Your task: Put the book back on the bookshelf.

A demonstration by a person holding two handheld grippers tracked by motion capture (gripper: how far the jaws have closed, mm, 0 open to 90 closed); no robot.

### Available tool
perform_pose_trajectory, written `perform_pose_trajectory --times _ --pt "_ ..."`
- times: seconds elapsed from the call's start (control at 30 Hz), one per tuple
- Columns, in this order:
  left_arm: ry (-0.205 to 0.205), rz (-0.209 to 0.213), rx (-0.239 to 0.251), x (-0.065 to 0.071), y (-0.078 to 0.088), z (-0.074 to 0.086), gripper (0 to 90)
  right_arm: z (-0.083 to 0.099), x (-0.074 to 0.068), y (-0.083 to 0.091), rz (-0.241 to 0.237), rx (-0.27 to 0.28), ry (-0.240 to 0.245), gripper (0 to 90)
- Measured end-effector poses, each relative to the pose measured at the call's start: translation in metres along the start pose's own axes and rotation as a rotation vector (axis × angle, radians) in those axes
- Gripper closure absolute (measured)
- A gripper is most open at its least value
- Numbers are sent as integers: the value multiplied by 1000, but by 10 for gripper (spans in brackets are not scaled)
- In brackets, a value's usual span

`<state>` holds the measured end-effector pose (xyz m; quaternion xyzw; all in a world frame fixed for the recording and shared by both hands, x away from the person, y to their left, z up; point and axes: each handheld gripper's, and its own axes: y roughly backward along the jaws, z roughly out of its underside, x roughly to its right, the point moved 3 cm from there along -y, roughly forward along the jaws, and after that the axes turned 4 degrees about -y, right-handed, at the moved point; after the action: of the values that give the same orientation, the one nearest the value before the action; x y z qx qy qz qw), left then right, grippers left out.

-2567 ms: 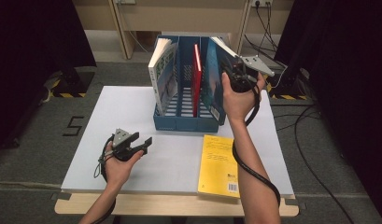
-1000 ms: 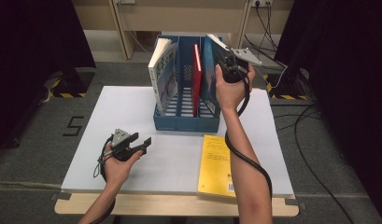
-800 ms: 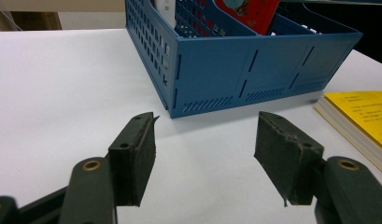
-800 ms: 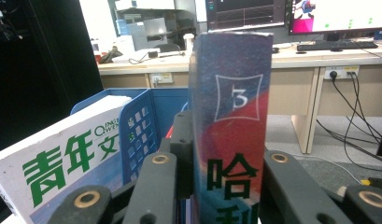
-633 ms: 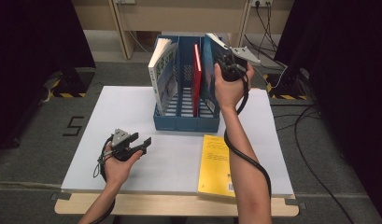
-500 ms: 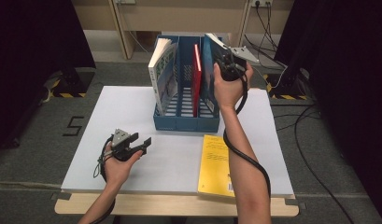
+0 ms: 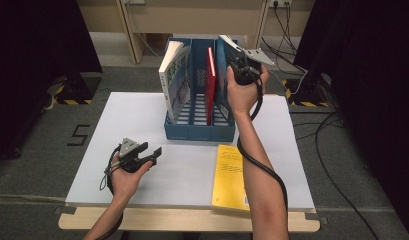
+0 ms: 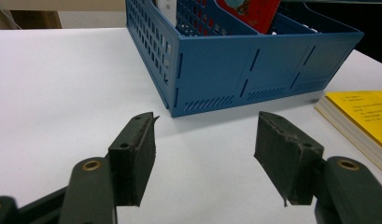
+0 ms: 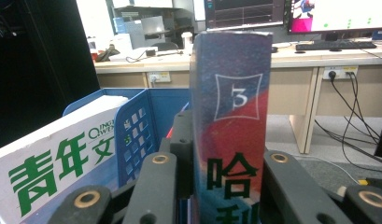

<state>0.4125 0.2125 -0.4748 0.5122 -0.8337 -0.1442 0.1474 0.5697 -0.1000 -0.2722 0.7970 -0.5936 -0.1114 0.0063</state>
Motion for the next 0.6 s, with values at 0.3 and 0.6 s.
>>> perform_pose_trajectory --times 0.3,0.6 --pt "-1 0 0 -1 1 0 375 1 -2 -6 1 2 6 750" --pt "2 0 3 -1 1 0 376 3 -5 -10 10 2 12 750"
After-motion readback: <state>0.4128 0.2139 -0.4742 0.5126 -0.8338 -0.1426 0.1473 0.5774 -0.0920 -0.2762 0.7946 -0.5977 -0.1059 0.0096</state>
